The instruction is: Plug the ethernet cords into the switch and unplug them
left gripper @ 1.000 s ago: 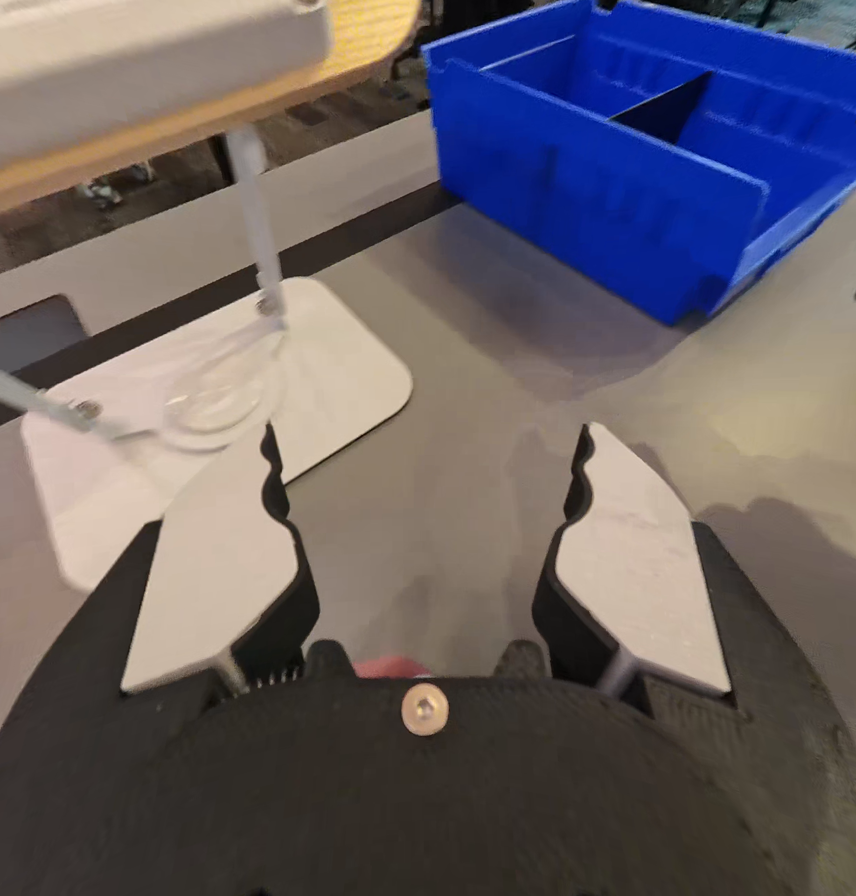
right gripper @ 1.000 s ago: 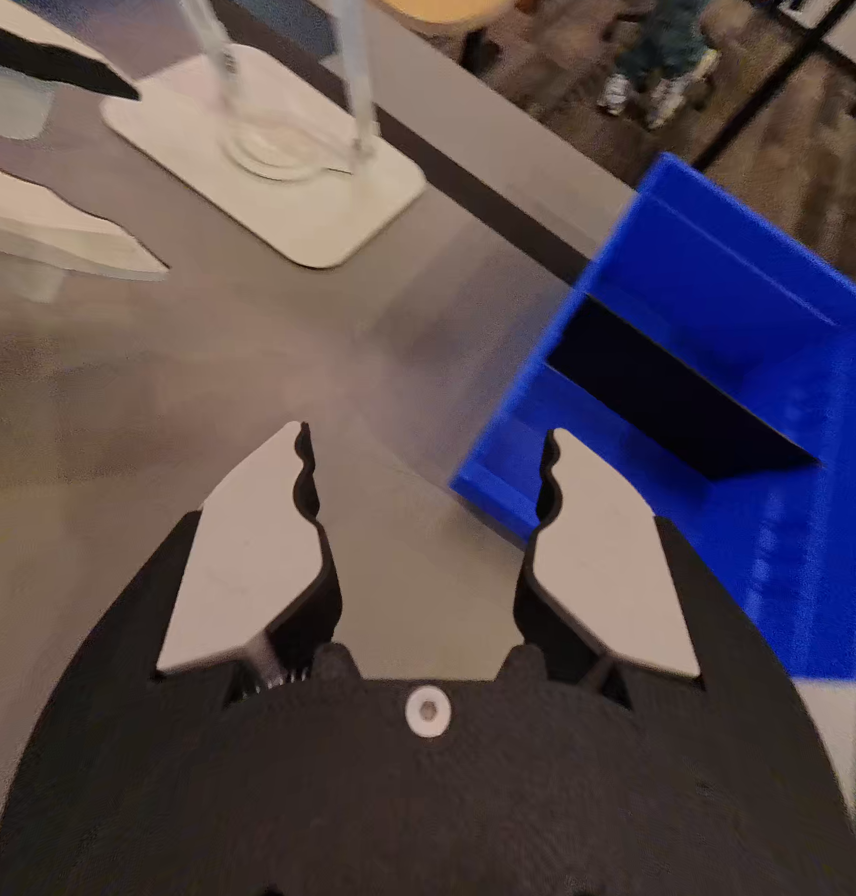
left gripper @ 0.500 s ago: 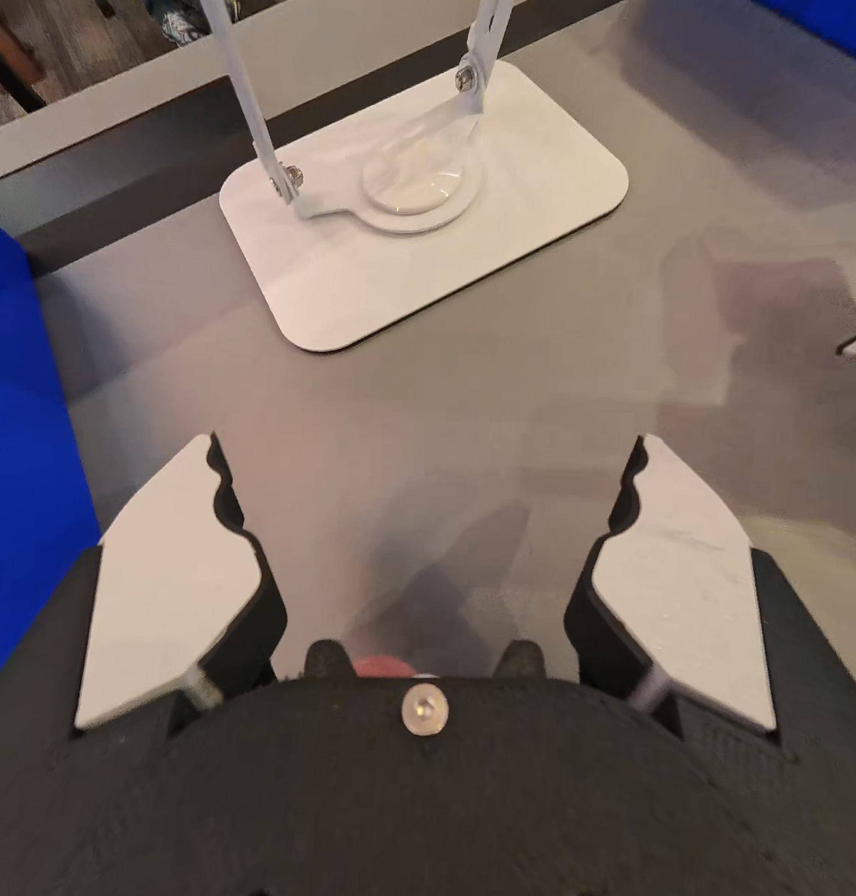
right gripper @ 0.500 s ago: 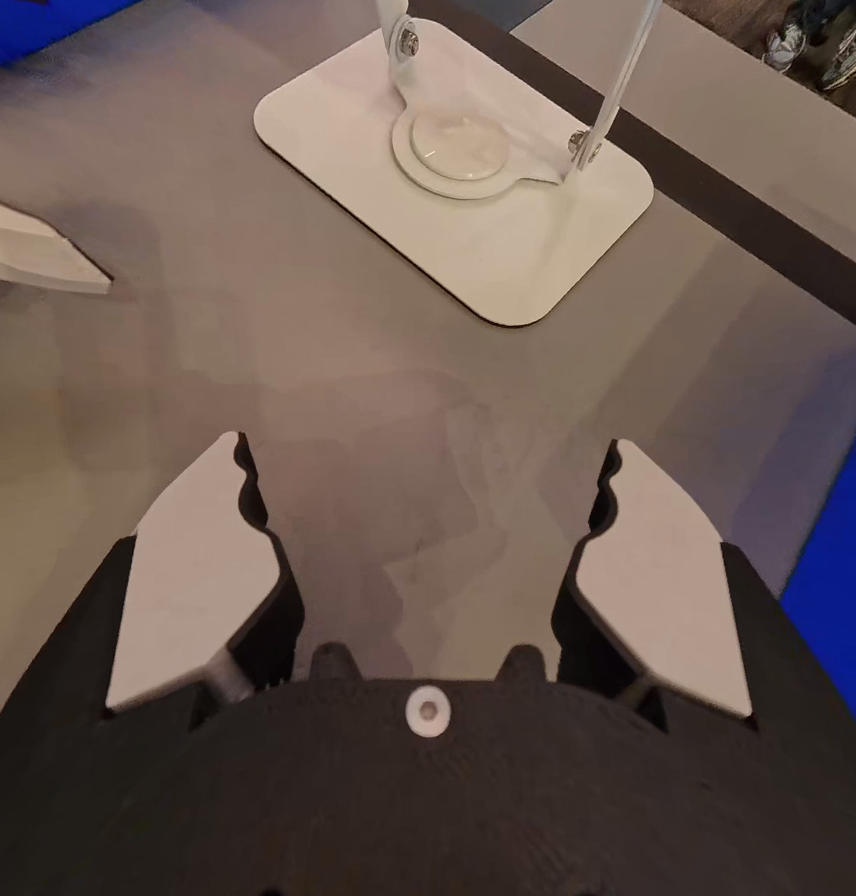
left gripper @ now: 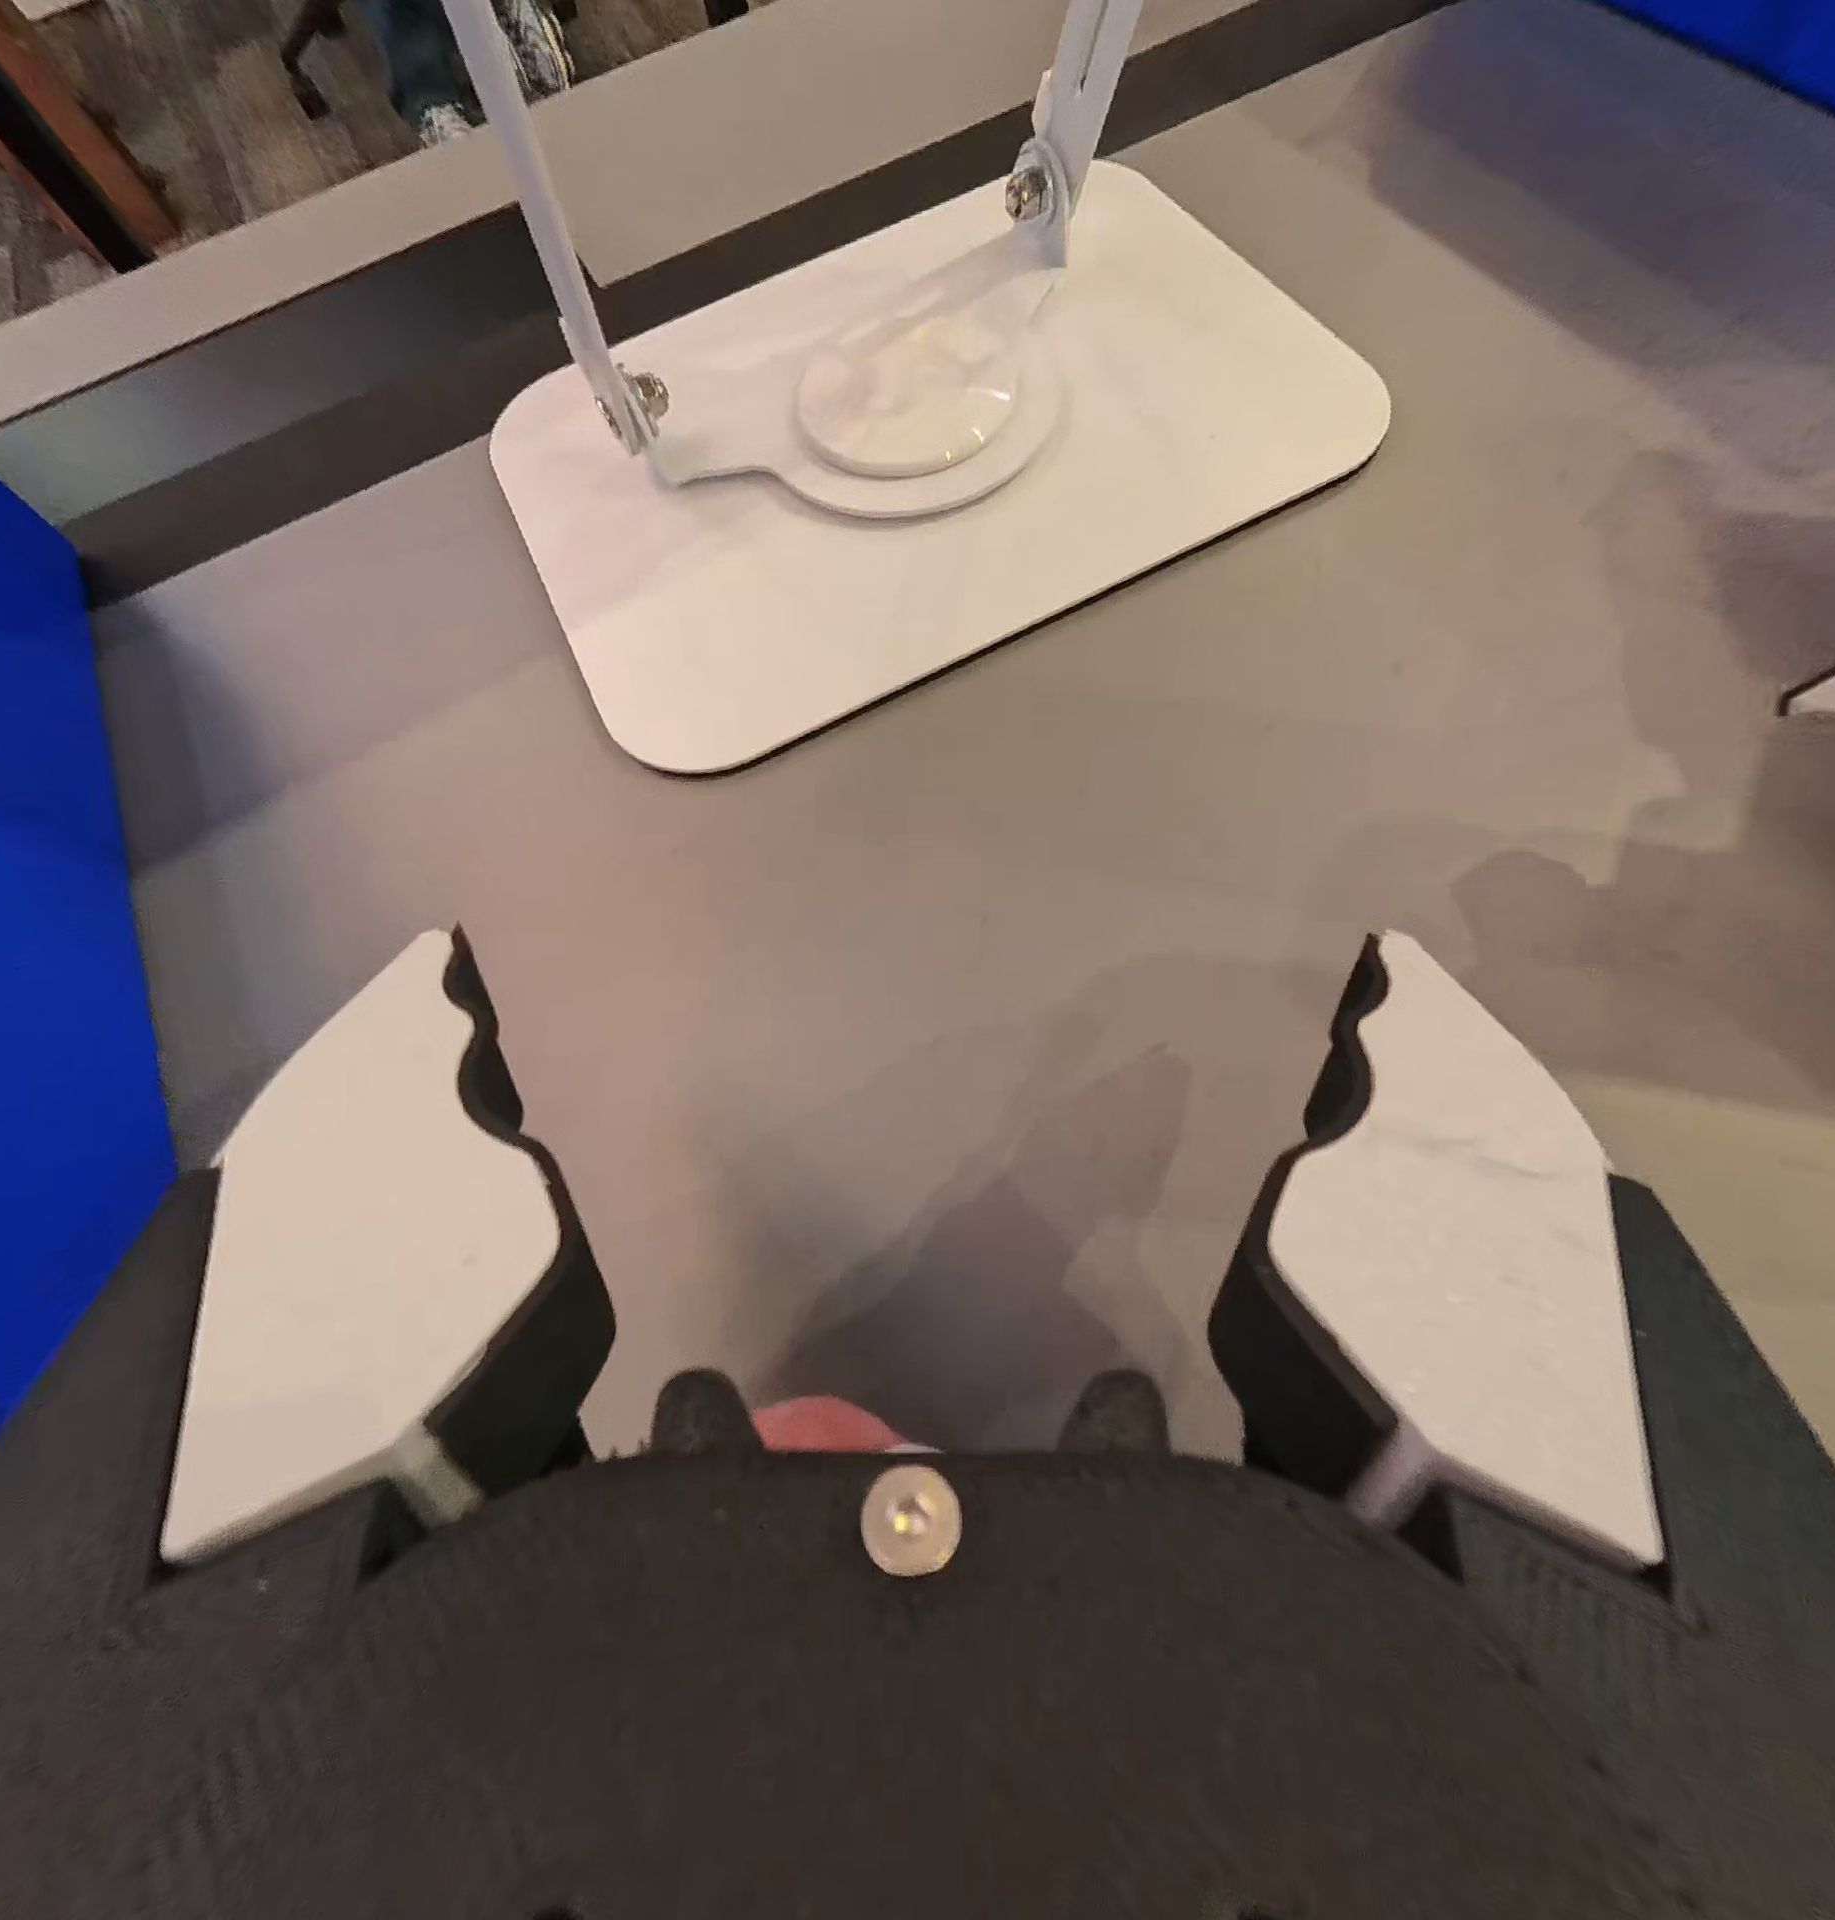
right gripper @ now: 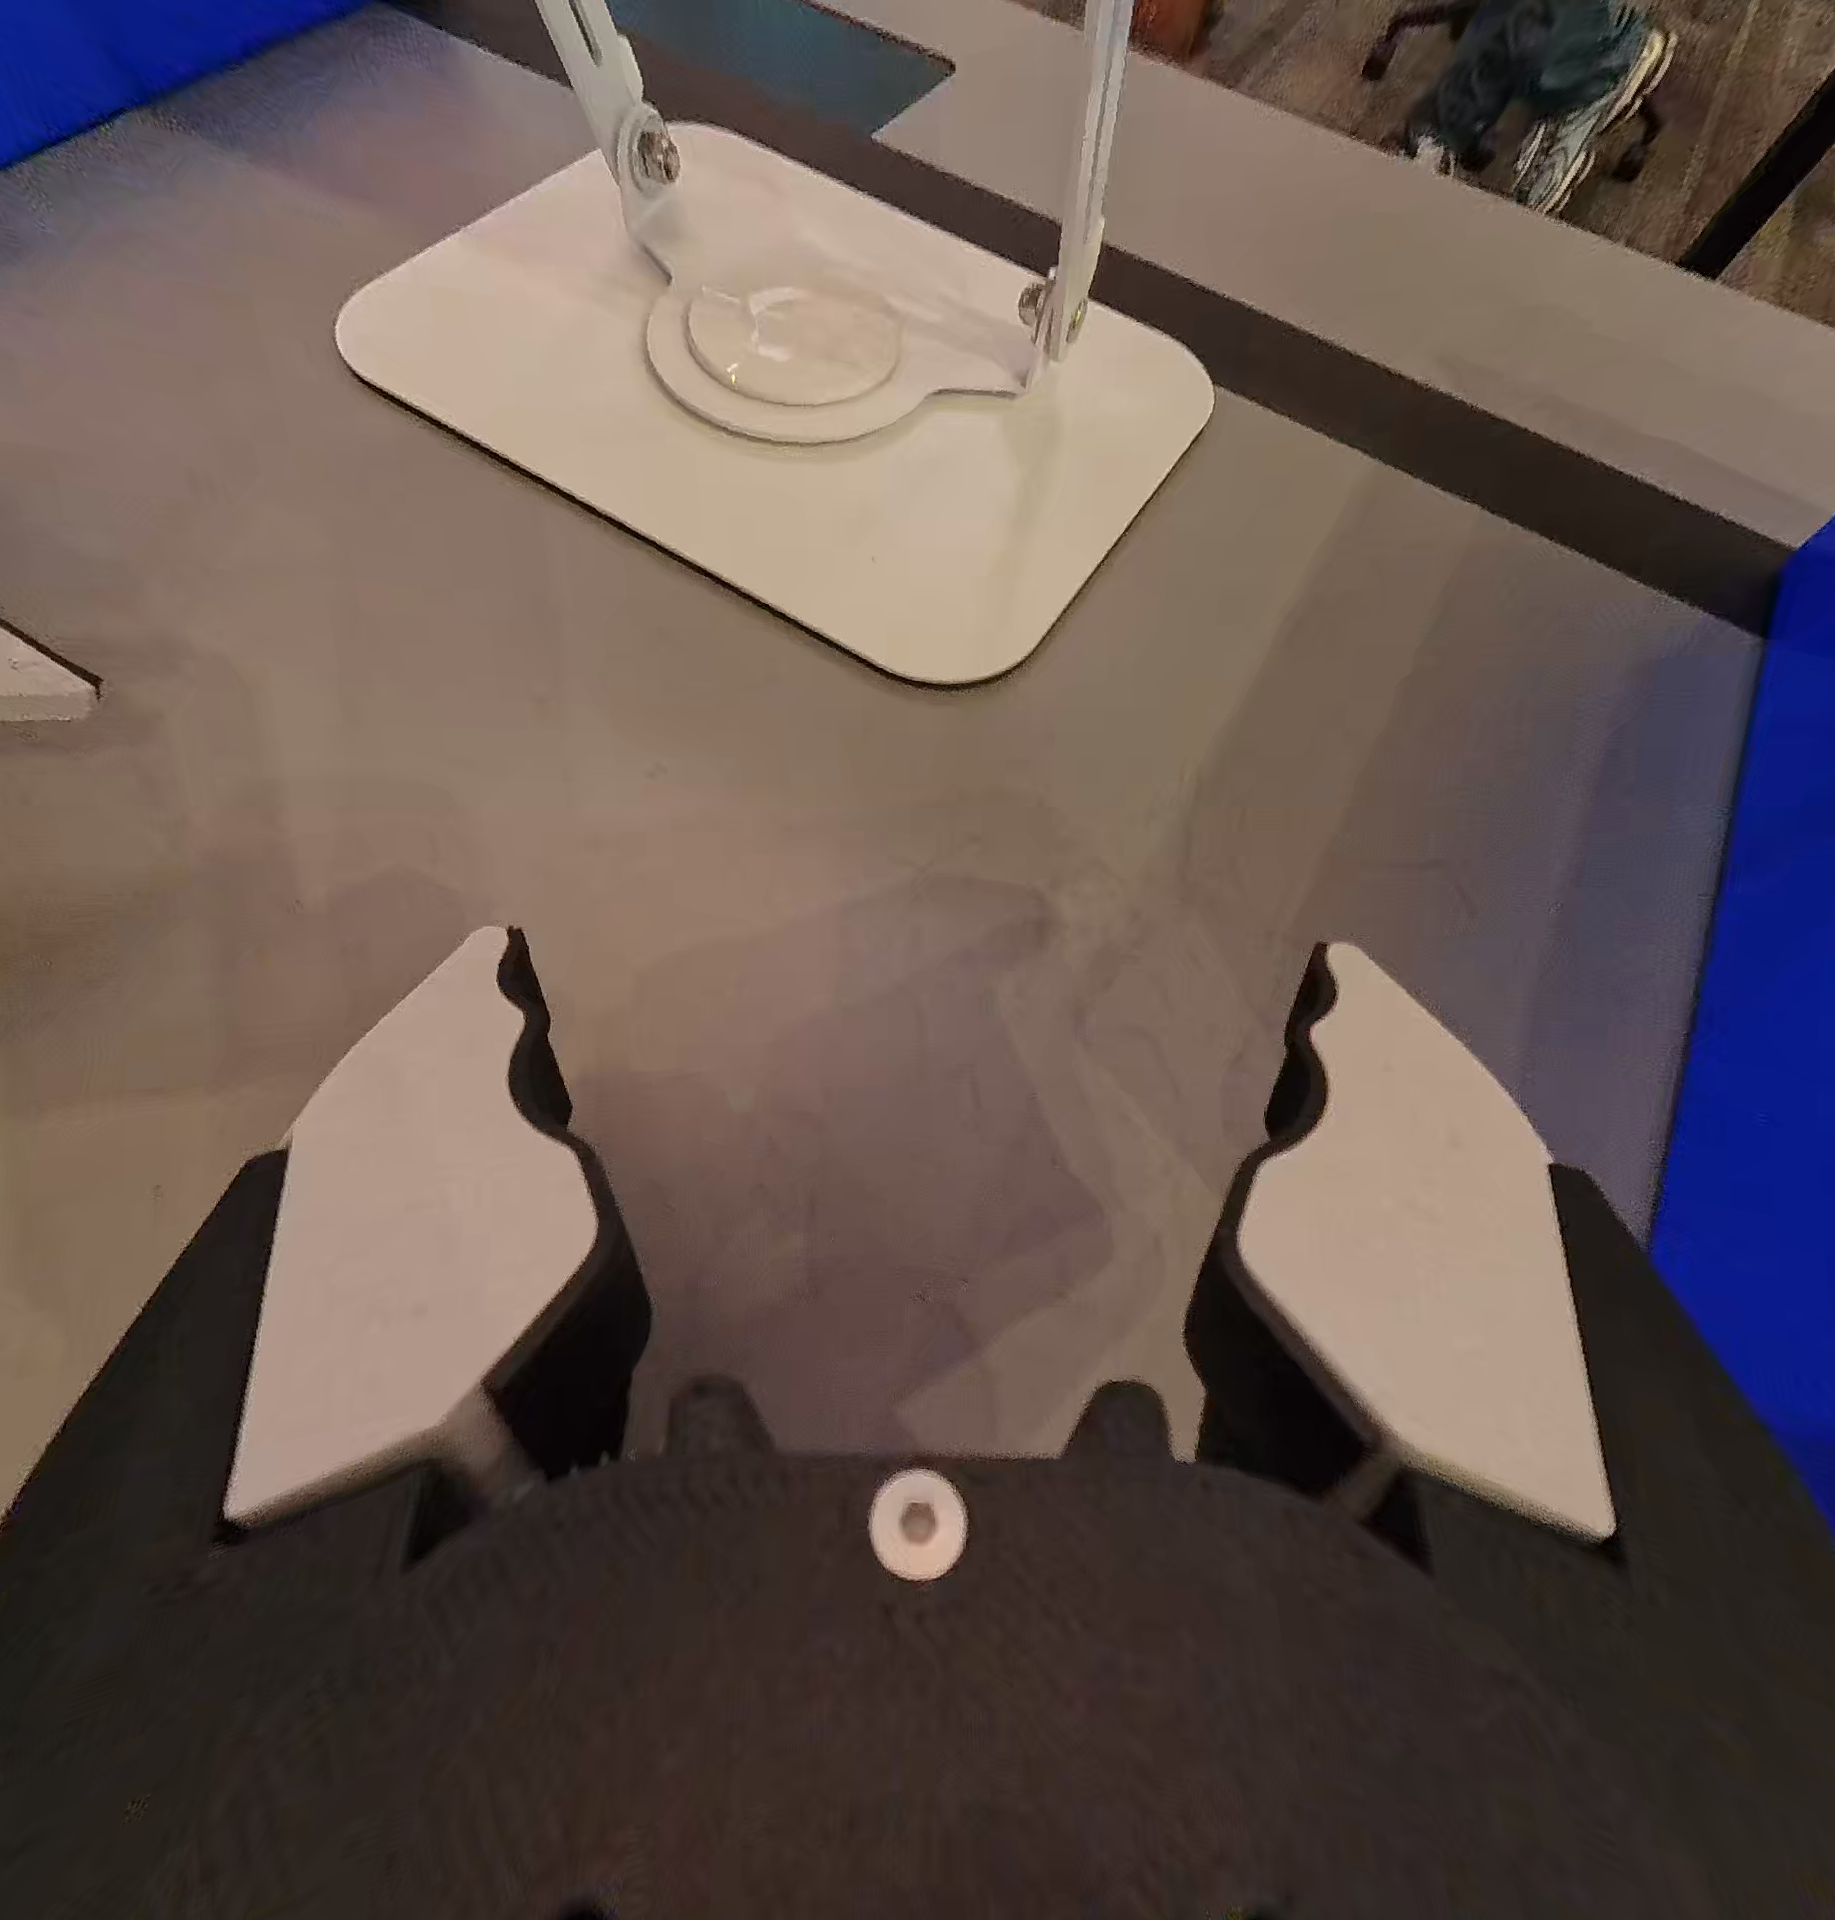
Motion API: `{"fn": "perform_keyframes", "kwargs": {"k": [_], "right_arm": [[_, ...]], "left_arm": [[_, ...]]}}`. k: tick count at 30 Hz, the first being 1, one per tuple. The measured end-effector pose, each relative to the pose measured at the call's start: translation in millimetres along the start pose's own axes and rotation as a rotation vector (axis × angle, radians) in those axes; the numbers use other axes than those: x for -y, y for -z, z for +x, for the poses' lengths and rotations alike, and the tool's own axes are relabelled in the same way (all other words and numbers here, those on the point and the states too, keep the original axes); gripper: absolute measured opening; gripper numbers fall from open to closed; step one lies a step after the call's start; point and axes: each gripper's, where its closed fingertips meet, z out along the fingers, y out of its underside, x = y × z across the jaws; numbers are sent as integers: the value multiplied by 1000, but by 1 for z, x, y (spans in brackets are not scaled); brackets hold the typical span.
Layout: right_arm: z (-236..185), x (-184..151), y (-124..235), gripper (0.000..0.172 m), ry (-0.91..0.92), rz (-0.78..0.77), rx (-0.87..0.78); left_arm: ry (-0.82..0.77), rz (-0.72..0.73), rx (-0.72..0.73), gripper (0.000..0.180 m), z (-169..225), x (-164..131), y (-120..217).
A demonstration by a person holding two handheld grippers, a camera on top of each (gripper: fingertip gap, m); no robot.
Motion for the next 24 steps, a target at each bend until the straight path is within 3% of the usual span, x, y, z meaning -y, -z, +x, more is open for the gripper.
{"fn": "perform_keyframes", "kwargs": {"k": [9,13,24], "right_arm": [[-6,-36,-12,132,-31,-237,91],[-12,-36,-15,145,-8,-250,124],[-12,-37,-14,146,-23,-252,107]], "left_arm": [[18,-117,-45,144,6,-22,0],[-2,-207,-77,146,13,-33,-6],[21,-275,-122,137,17,-41,-10]]}}
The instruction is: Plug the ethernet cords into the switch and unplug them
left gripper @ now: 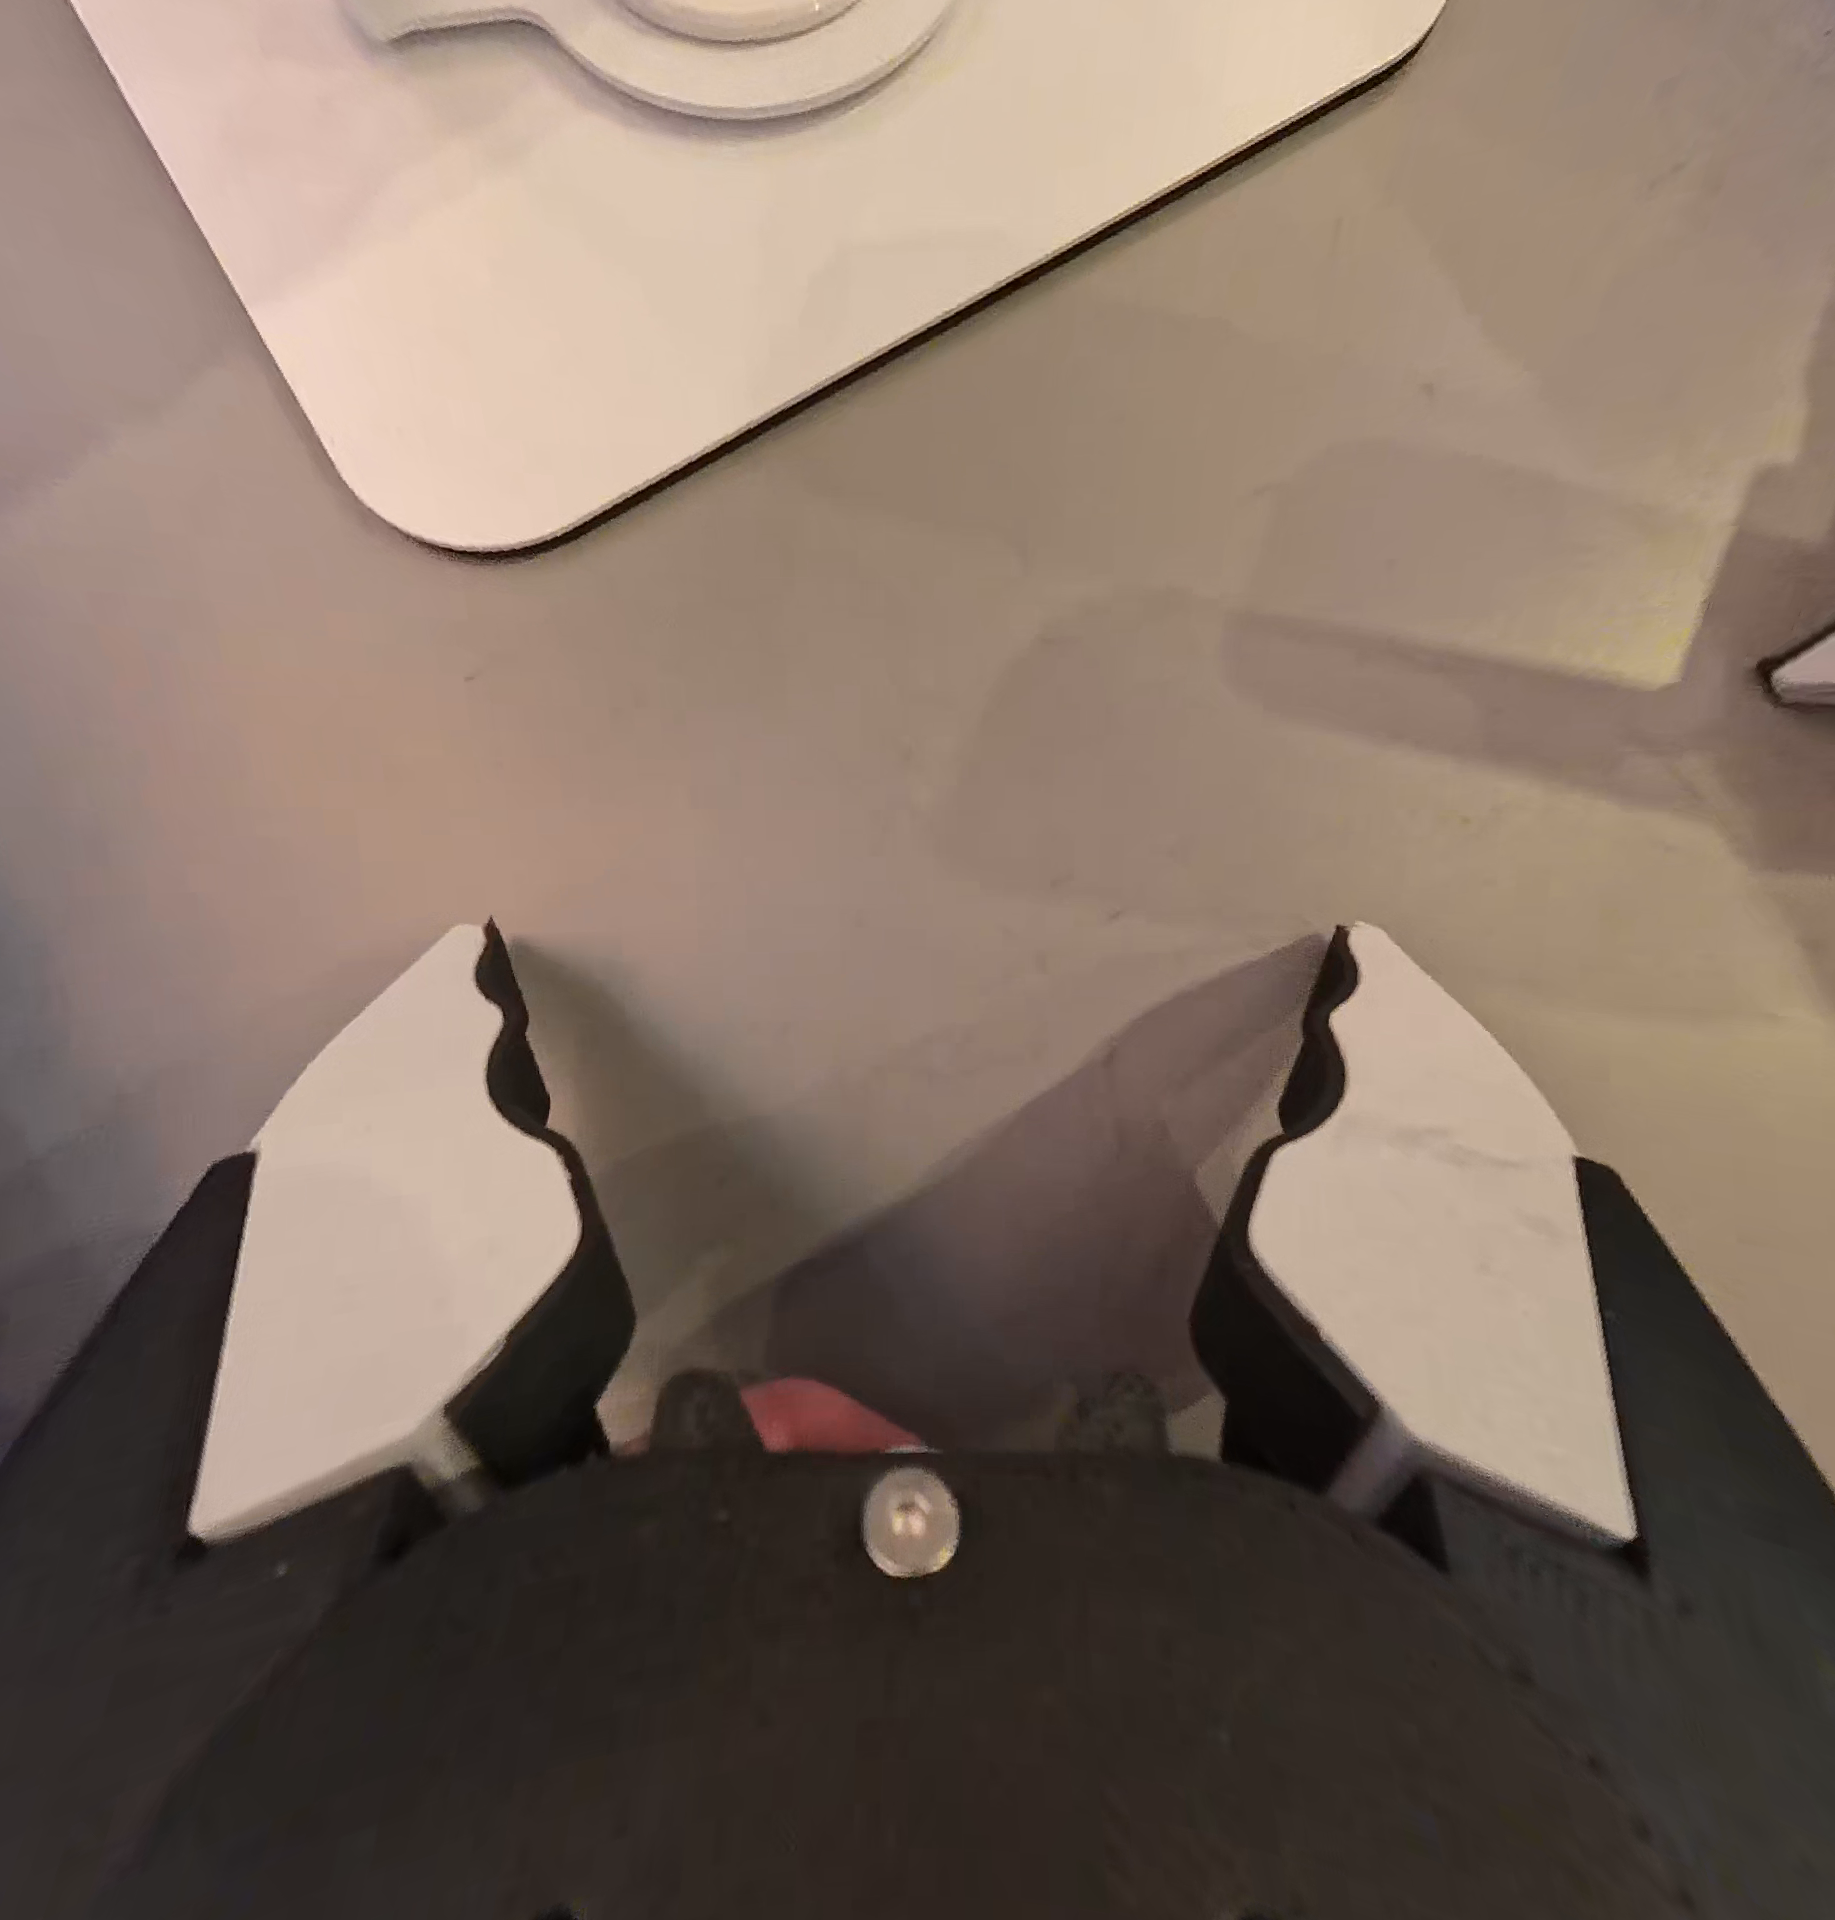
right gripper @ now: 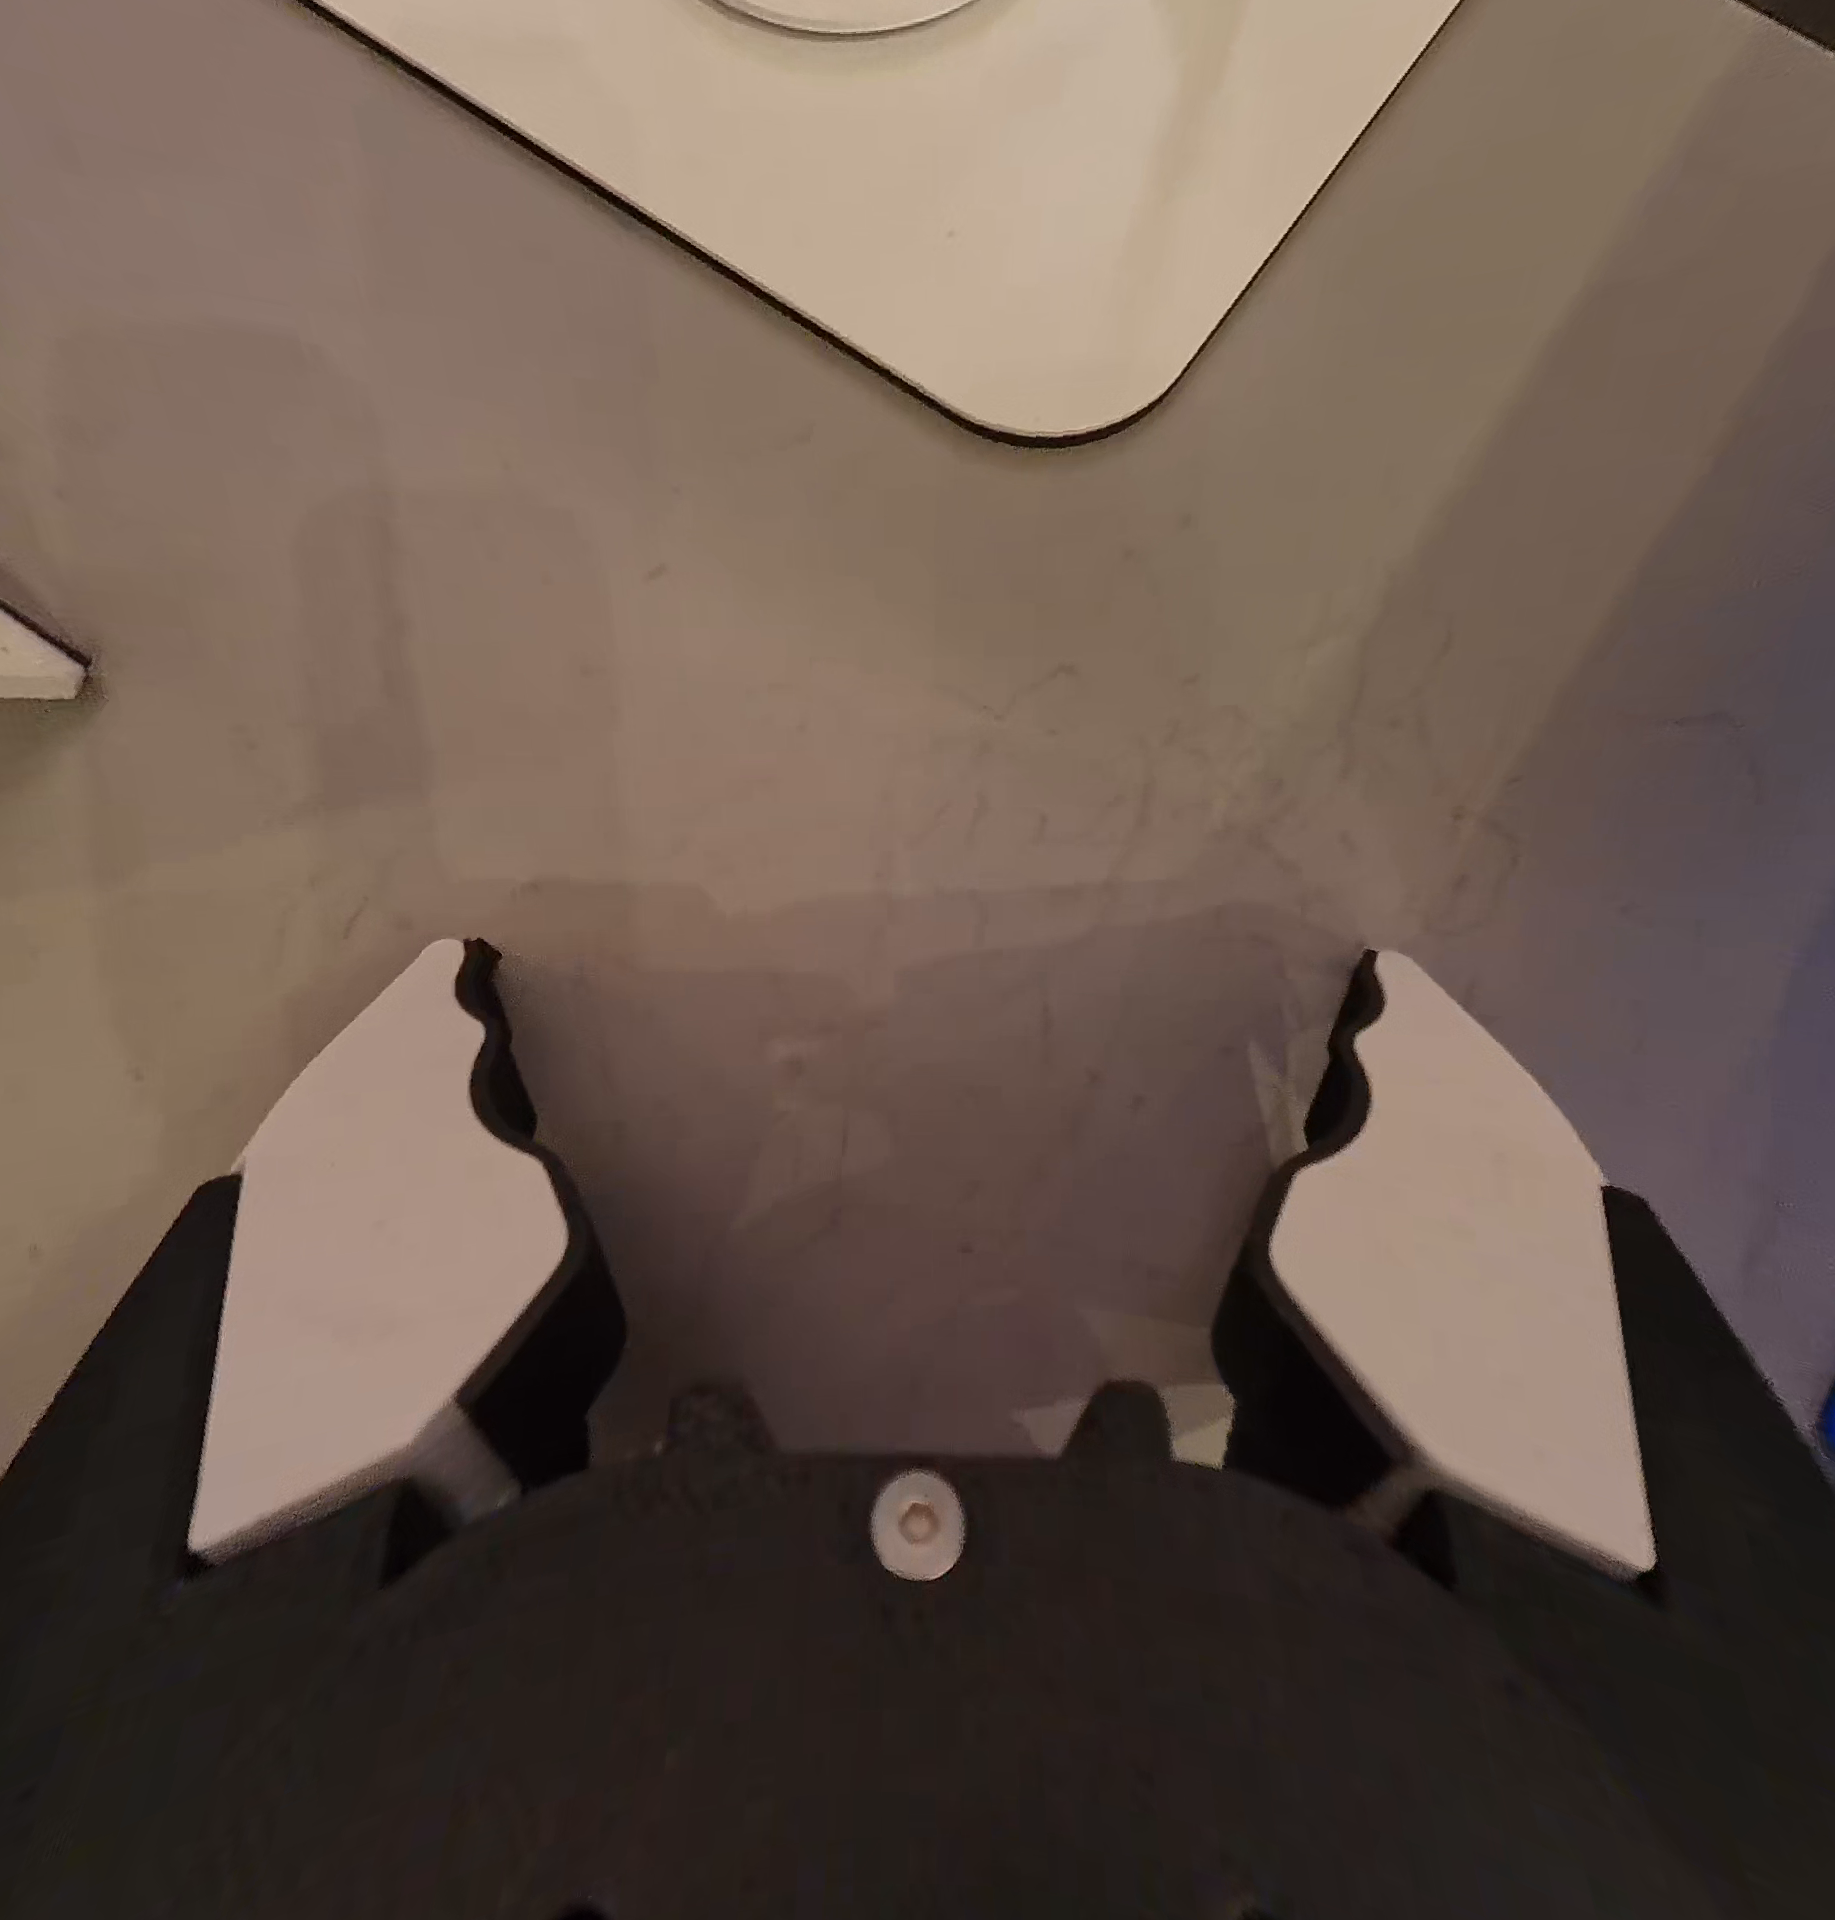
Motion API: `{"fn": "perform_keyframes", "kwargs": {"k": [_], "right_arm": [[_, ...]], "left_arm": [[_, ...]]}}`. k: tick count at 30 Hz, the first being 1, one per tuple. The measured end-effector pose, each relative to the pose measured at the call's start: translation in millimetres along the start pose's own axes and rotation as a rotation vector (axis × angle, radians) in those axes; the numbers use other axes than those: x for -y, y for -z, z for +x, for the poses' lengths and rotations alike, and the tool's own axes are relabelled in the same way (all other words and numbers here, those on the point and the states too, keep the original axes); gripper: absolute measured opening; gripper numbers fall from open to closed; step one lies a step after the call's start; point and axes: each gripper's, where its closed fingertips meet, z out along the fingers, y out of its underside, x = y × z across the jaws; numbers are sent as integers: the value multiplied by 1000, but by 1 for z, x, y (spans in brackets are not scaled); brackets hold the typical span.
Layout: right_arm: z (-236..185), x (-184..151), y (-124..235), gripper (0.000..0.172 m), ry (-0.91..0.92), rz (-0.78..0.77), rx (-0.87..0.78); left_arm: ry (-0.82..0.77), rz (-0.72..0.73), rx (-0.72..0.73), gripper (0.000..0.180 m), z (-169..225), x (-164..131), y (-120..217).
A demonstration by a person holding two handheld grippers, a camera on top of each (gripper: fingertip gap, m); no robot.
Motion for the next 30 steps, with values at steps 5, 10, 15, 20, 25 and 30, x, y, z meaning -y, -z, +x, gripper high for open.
{"fn": "perform_keyframes", "kwargs": {"k": [5,10,15,20,25,30], "right_arm": [[-5,-2,2,147,22,-1,25],[-5,-1,4,136,1,13,-7],[-4,-2,6,133,-26,18,-33],[-5,-4,8,129,-18,24,-37],[-8,-2,12,117,8,49,-43],[-12,-2,12,106,6,49,-14]], "left_arm": [[11,-3,1,133,-1,0,0],[-12,19,19,130,-1,1,3],[-11,18,20,131,-2,0,4],[-21,29,38,129,-2,0,5],[-28,31,26,126,0,1,5],[-19,35,25,123,-1,-1,7]]}}
